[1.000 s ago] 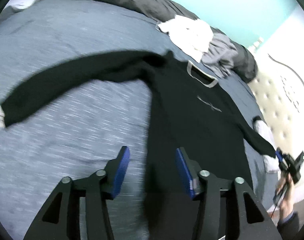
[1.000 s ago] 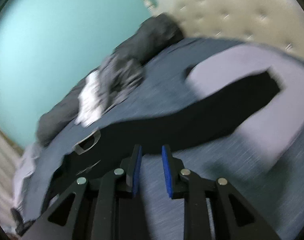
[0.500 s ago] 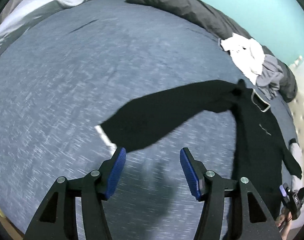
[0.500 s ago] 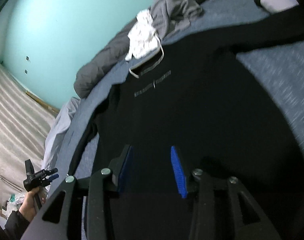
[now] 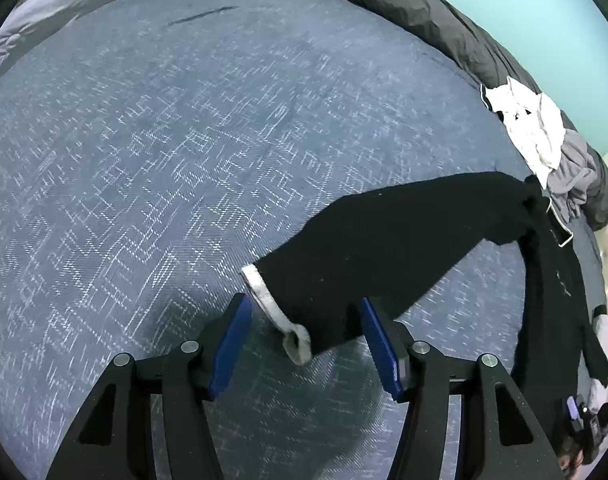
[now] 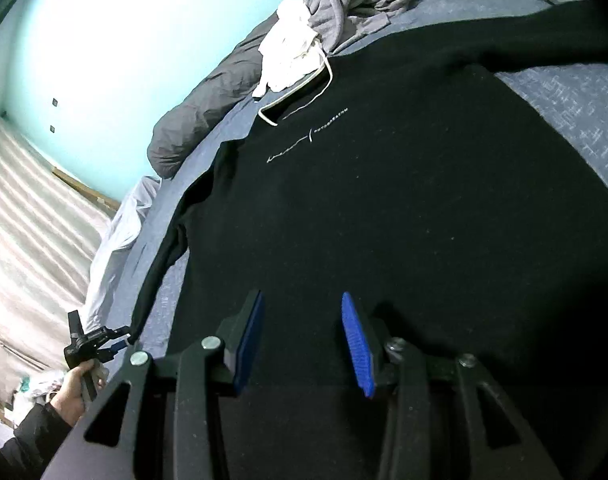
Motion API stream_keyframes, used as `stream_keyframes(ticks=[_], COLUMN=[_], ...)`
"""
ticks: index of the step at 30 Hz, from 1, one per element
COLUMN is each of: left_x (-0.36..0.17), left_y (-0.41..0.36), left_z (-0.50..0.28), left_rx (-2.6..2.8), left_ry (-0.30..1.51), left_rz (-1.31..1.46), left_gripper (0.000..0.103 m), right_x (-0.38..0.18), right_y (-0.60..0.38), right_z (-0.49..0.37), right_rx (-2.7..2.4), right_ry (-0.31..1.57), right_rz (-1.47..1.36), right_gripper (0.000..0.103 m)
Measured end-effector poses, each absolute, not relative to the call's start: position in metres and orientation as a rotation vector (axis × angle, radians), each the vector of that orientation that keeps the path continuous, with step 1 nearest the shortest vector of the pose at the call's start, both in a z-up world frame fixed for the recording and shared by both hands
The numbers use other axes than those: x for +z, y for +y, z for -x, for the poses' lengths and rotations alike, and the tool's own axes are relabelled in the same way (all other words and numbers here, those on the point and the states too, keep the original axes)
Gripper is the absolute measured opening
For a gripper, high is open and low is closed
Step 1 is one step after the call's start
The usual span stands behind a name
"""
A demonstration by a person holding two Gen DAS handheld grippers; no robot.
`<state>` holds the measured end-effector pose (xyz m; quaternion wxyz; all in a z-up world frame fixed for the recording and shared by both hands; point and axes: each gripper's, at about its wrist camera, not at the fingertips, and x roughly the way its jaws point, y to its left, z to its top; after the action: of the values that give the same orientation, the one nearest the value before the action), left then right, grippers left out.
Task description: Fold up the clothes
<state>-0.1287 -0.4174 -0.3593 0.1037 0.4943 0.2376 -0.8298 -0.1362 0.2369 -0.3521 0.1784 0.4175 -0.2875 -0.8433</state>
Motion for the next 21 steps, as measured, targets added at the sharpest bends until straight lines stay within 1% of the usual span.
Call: stream_keyframes(ticks=[1,2,3,4,5,6,7,8,13,16,21], left_x=[-0.362,-0.365,-0.366,-0.367,-0.367,-0.364,-0.358,-0.353,-0.317,-0.294,-0.29], left_y=[-0.419,-0.421,-0.423,-0.426,-0.428,-0.43,-0.431,-0.433,-0.444,-0.46,-0.484], left_z=[0.129,0.13,0.129,0.129,0.128,0.127,0.125,0.124,0.117,0.11,0.106], left_rx=[-2.442,-2.437,-2.433,-2.435,-2.44,-2.451,-2.468,-2.484,-2.542,-2.54,-2.461], left_ry=[0.717,0.734,0.747,0.759,0.771,0.773,0.764,0.756,0.716,0.732,0.8], left_rz=[-1.464,-1.47,-1.469,-1.466,-1.464,-1.452,-1.431,-1.409,-1.325,-1.258,-1.241], left_gripper=[0.053,0.04,0.034,0.031,0.023,0.019,0.018,0.009,0.007,0.007,0.007], right_x=[-0.353,-0.354,-0.355,-0.355,-0.357,-0.359,-0.359,-0.359,-0.357,-0.358,-0.358], right_y=[0.237,0.236,0.236,0.236,0.235,0.234,0.234,0.234,0.233,0.232,0.234], right_z=[0.136,0.137,0.137,0.137,0.138,0.138,0.138,0.138,0.137,0.137,0.137], right_rx=[-2.379,-2.371,-2.362,-2.354,-2.35,-2.351,-2.351,-2.352,-2.354,-2.354,-2.358], right_ry=[-0.818,-0.826,-0.834,-0.842,-0.852,-0.85,-0.847,-0.845,-0.823,-0.827,-0.831], right_rz=[-1.177,-1.173,-1.17,-1.166,-1.168,-1.173,-1.177,-1.178,-1.17,-1.172,-1.167], right_gripper=[0.041,0.041,0.041,0.041,0.041,0.041,0.041,0.041,0.041,0.041,0.041])
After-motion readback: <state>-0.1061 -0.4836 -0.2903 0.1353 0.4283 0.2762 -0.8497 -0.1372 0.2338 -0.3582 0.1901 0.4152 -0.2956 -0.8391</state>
